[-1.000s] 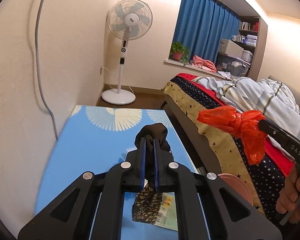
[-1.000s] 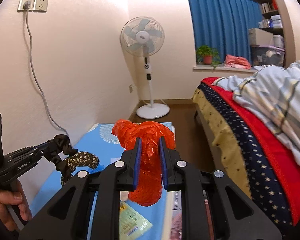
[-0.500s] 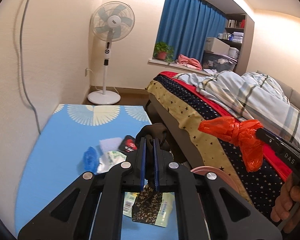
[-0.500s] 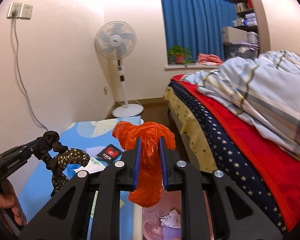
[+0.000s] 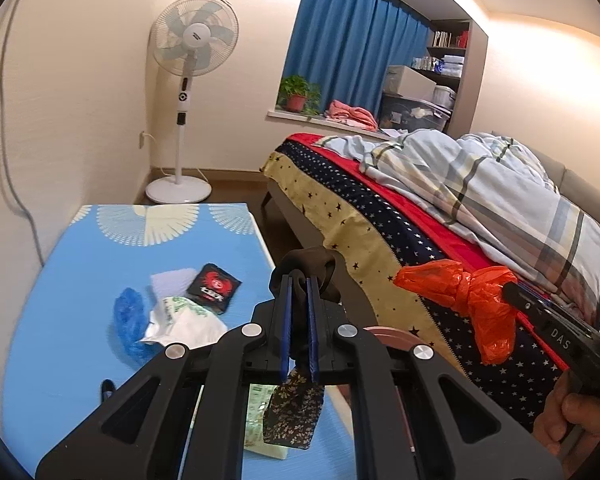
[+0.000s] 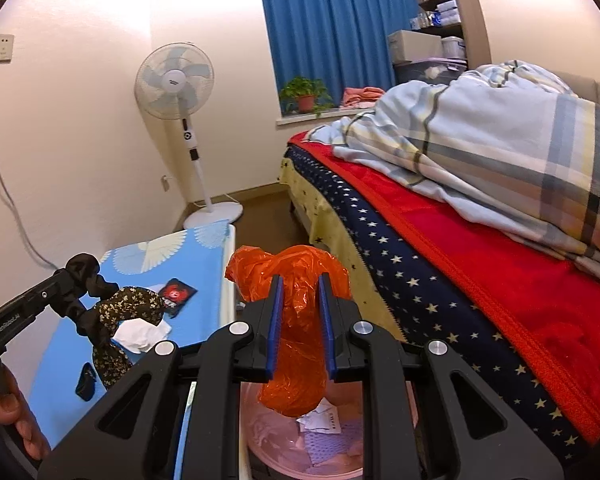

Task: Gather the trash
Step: 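Carry the red bag with the right tool while the left tool carries the scrunchie to the pink bucket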

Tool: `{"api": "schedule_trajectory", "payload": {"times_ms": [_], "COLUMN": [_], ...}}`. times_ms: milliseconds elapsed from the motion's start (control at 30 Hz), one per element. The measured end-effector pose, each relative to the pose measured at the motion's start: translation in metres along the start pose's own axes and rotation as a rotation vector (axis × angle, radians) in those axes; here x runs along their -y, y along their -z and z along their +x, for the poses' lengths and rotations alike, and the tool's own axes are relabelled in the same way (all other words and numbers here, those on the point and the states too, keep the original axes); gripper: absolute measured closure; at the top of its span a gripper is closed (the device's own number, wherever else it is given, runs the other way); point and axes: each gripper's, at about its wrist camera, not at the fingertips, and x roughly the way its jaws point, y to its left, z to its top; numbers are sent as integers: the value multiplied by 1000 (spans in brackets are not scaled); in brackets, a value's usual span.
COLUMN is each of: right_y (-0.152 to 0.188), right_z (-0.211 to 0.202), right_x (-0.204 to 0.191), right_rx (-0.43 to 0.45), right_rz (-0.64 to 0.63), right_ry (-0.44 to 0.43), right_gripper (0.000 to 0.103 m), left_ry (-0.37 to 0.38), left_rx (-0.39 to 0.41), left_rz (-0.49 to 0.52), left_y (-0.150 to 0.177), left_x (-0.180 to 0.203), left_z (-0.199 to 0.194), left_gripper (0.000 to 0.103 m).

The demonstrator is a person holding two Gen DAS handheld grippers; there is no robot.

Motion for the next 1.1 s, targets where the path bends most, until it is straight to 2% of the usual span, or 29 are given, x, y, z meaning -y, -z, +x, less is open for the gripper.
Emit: {"api": "schedule_trajectory", "payload": {"times_ms": [600,867,1100], "right_y": [13,26,34], "right_z": [26,43,57], "right_x": [22,33,37], "right_rx": [-52,-93,-133], "right_rz": [23,44,44], "right_ry": [100,149,174], "right_gripper": [85,85,85], "left_ry": [120,133,127], "left_rx": [-46,-105,-176], "left_rz": [-5,31,57], "left_y": [7,30,51], "left_x": [63,85,87], "left_z": [60,93,115], "left_gripper": [96,96,96]}}
